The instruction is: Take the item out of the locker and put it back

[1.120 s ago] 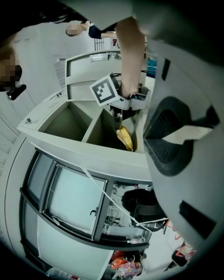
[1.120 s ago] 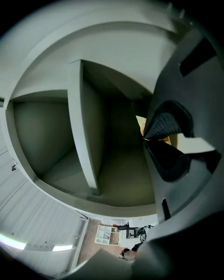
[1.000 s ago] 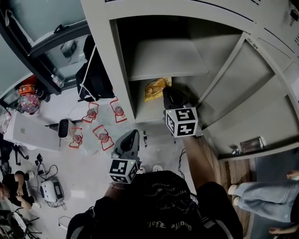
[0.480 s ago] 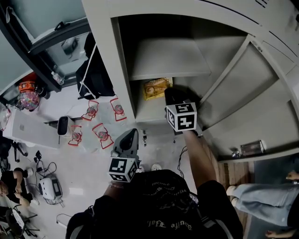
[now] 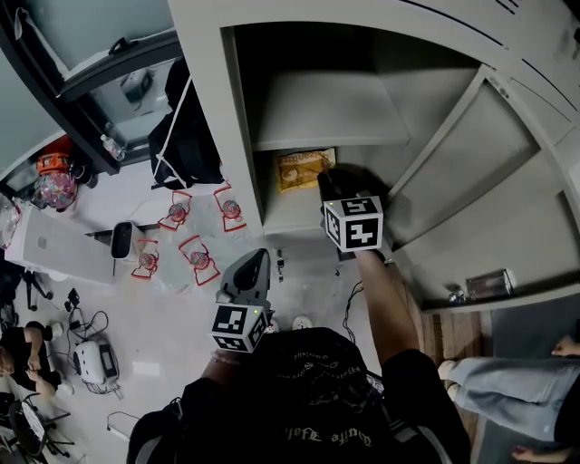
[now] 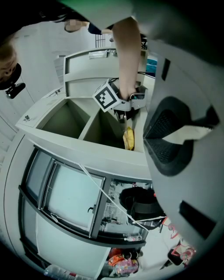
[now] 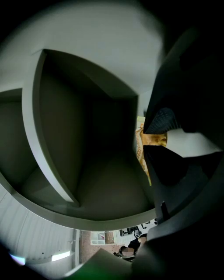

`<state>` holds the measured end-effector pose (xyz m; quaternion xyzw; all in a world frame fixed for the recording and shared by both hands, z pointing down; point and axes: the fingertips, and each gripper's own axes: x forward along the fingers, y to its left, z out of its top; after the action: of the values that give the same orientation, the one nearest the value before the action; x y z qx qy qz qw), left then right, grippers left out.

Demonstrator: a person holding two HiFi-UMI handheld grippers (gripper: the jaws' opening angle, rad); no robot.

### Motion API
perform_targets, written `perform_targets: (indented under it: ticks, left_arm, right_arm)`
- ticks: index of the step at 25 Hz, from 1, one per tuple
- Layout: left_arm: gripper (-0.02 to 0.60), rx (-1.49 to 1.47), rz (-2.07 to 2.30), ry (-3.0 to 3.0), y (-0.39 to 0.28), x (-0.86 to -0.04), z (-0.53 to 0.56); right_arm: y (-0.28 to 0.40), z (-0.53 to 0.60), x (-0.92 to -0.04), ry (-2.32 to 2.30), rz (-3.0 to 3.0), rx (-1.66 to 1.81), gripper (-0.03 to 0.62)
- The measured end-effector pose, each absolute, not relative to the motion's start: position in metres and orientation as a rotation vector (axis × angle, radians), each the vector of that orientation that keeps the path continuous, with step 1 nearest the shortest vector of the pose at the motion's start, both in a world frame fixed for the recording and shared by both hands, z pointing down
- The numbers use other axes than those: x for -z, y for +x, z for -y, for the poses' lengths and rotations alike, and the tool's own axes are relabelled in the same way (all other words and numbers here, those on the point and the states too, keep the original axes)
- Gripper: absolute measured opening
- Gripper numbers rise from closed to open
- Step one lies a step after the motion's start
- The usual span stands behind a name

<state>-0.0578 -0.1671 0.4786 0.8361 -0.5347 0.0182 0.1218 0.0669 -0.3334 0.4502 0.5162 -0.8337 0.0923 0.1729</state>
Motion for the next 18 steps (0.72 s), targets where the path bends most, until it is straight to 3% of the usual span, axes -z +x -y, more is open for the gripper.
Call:
perform_targets:
  ticks: [18]
  left_arm:
    - [0.008, -0.053, 1.523, 2.467, -0.049, -0.478, 0.154]
  right_arm:
    - [0.09, 0.277, -0.402, 1.578, 2.477, -0.196, 0.115]
